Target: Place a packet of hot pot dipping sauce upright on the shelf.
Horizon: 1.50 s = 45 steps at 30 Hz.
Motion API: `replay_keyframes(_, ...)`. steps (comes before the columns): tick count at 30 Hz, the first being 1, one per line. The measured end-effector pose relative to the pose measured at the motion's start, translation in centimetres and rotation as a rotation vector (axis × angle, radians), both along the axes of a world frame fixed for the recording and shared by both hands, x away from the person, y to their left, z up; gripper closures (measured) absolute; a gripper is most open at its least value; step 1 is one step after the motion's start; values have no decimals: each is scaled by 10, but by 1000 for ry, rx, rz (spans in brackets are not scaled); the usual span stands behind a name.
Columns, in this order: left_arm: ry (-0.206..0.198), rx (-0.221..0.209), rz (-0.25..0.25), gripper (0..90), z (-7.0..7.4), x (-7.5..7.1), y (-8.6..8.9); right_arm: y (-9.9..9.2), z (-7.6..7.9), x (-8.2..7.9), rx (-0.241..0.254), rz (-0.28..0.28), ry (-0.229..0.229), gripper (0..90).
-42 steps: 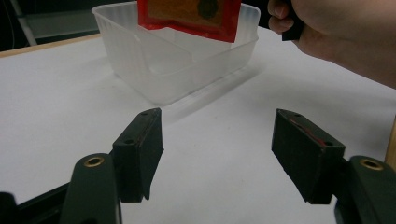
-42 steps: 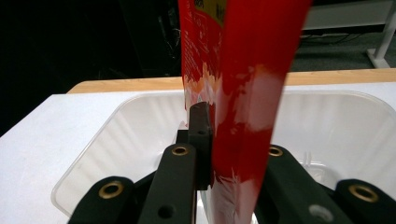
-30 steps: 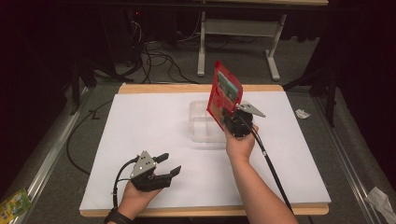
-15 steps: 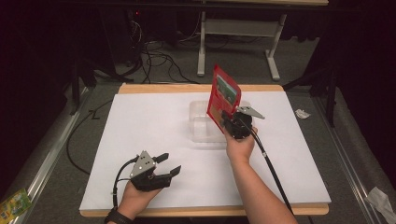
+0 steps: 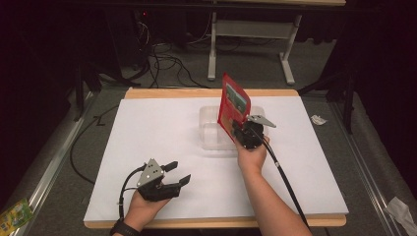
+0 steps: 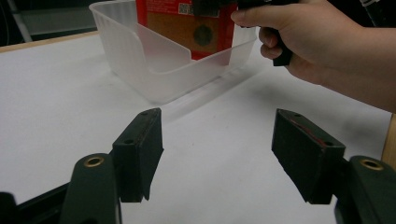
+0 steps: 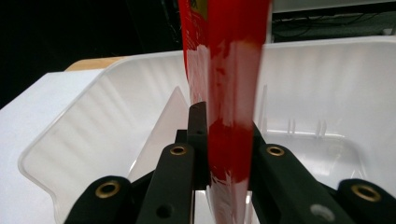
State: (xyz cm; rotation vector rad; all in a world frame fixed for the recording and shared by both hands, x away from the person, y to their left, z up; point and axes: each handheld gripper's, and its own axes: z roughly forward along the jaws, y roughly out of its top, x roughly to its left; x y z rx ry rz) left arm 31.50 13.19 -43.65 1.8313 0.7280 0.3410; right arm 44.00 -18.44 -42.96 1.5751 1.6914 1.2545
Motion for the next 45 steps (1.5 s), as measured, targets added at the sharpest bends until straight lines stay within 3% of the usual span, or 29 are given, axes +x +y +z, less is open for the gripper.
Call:
replay_keyframes(16,4,3,-3,341,0,0,0,-4,-4,0,-10,47,25,745)
replay_keyframes(25,4,2,-2,341,-1,0,-2,-7,0,2,8,91,33,536)
replay_keyframes(26,4,3,-3,341,-1,0,-2,-8,0,4,15,119,41,444)
replay_keyframes(27,5,4,-4,341,-1,0,-2,-8,0,4,15,119,41,444)
replay_keyframes(28,5,5,-4,340,-2,0,-2,-8,2,3,0,137,36,352)
replay_keyframes(31,21,4,-9,340,-6,2,1,-6,8,0,-36,154,28,240)
replay_keyframes(39,28,-31,9,337,-3,3,10,-10,24,-9,-43,204,1,158)
replay_keyframes(45,30,-15,-4,336,-5,4,5,-17,30,-24,-58,227,7,154)
